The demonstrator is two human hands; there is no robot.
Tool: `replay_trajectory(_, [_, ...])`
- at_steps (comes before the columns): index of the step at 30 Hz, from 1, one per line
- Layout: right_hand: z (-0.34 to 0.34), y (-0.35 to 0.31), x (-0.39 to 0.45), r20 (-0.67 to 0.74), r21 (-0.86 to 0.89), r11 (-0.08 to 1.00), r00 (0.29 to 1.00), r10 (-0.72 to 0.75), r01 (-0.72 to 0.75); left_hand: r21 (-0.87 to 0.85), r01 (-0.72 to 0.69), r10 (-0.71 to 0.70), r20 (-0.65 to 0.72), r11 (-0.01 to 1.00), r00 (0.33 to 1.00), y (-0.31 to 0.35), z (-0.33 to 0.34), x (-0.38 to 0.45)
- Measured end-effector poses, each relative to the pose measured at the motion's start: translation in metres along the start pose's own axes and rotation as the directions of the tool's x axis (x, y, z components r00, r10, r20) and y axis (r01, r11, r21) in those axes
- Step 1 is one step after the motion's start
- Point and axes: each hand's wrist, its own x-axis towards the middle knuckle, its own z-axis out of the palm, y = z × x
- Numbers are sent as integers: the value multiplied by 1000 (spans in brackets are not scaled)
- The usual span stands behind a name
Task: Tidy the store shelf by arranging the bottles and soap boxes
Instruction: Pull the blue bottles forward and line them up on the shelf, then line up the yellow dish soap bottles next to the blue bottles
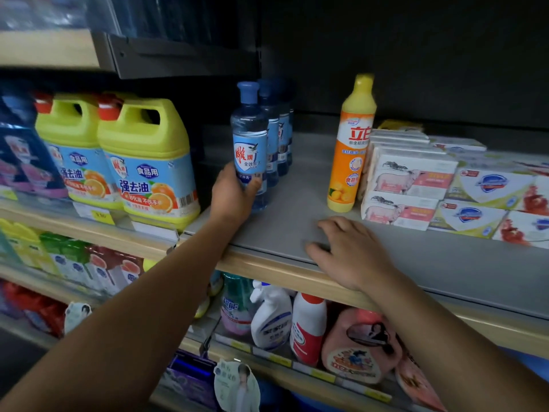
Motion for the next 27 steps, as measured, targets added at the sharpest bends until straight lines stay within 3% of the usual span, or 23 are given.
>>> replay_trajectory(20, [2, 2, 1, -30, 18, 1000, 1000, 2, -1, -91, 122, -120, 24, 988, 992, -9, 28, 31])
replay_trajectory(27, [-1, 2, 0, -35, 59, 998, 999, 15, -13, 167, 95, -107, 66, 981, 992, -10, 15, 16])
